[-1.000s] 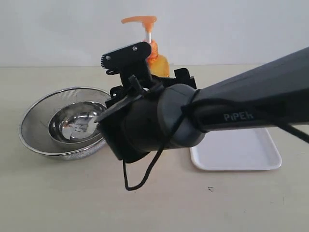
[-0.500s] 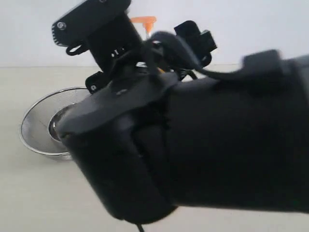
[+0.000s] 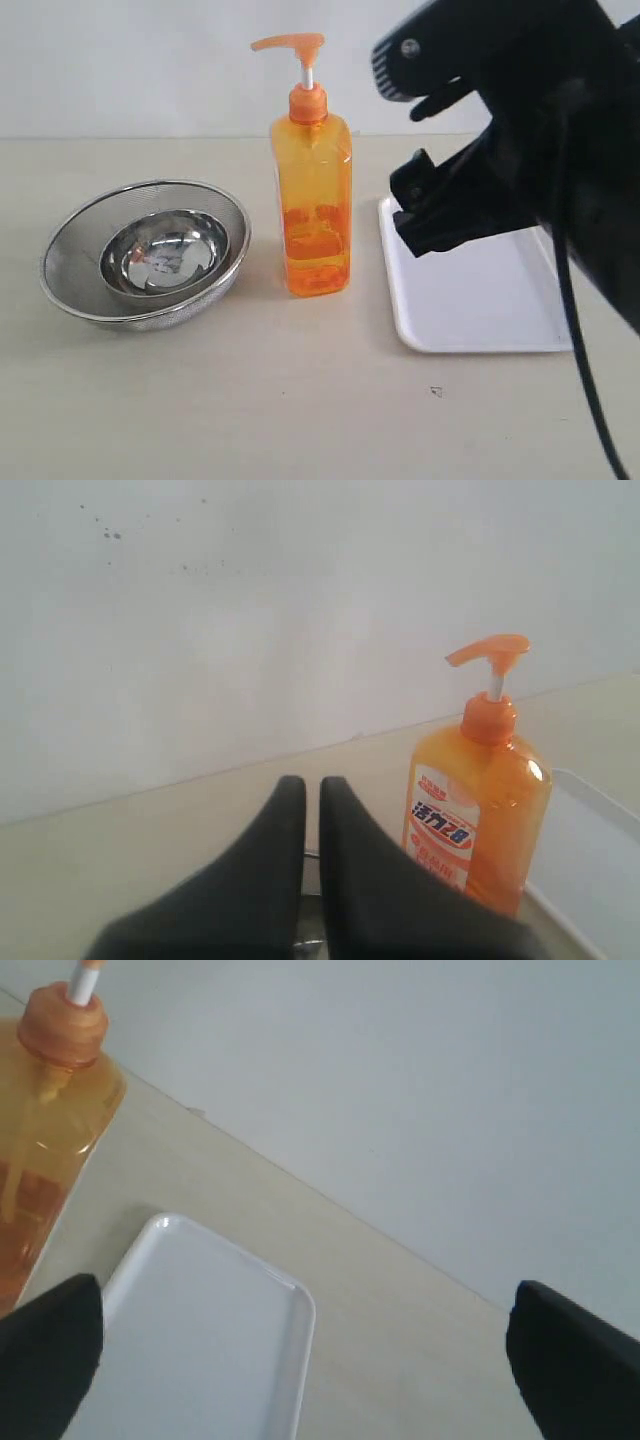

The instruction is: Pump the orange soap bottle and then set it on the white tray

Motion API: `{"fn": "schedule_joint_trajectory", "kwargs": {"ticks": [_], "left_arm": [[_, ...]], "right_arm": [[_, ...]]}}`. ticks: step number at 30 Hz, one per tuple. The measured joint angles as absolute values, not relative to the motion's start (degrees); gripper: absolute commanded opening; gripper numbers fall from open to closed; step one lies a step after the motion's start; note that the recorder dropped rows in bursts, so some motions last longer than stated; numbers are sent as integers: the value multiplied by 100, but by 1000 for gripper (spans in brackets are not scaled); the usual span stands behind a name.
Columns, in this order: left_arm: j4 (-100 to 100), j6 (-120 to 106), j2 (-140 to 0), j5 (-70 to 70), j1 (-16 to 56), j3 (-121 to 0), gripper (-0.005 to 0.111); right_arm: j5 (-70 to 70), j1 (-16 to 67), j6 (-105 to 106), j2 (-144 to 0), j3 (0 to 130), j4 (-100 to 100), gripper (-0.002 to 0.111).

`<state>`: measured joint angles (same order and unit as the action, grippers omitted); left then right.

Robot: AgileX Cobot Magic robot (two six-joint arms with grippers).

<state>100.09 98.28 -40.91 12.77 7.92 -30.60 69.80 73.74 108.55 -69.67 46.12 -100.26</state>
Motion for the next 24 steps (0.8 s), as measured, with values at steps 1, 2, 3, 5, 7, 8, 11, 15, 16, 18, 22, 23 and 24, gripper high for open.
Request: {"fn": "schedule_joint_trajectory", "kwargs": {"ticks": [1,2,3,5,7,8,11,15,16,18,22,23,24], "left_arm": [[10009,9828,-4091,1277,792,-3060,5],[10009,9828,-4091,1277,792,-3060,5],[10009,9828,-4091,1277,792,-3060,5],[10009,9828,-4091,1277,792,-3060,5],[10009,9828,-4091,1277,792,-3060,5],[10009,9828,-4091,1277,792,-3060,5],[10009,9828,-4091,1277,792,-3060,5],[10009,9828,-4091,1277,792,-3060,5],[10009,9828,-4091,1277,792,-3060,5],[10009,9828,-4091,1277,792,-3060,5],[10009,9828,-4091,1277,792,-3060,5],[10009,9828,-4091,1277,792,-3060,5],[10009,9828,-4091,1277,792,-3060,5]], "right_arm": [[6980,7374,10868,-6929,4571,-10026,105],[6980,7374,10852,-6916,4559,-10026,105],[6980,7374,10828,-6918,4559,-10026,105],[6980,7374,10744,-6918,4559,-10026,105],[6980,7374,10550,-6918,4559,-10026,105],[6980,7374,10446,-6918,4559,-10026,105],[6980,7374,10055,-6918,4559,-10026,105],[6980,7374,9219,-6918,4559,-10026,105],[6980,7374,9063,-6918,4559,-10026,105],[6980,7374,8886,-6918,4559,-10026,105],[6980,7374,8632,-6918,4559,-10026,105],[6980,7374,8603,-6918,4559,-10026,105],[6980,7374,8587,-6918,4559,-10026,105]]}}
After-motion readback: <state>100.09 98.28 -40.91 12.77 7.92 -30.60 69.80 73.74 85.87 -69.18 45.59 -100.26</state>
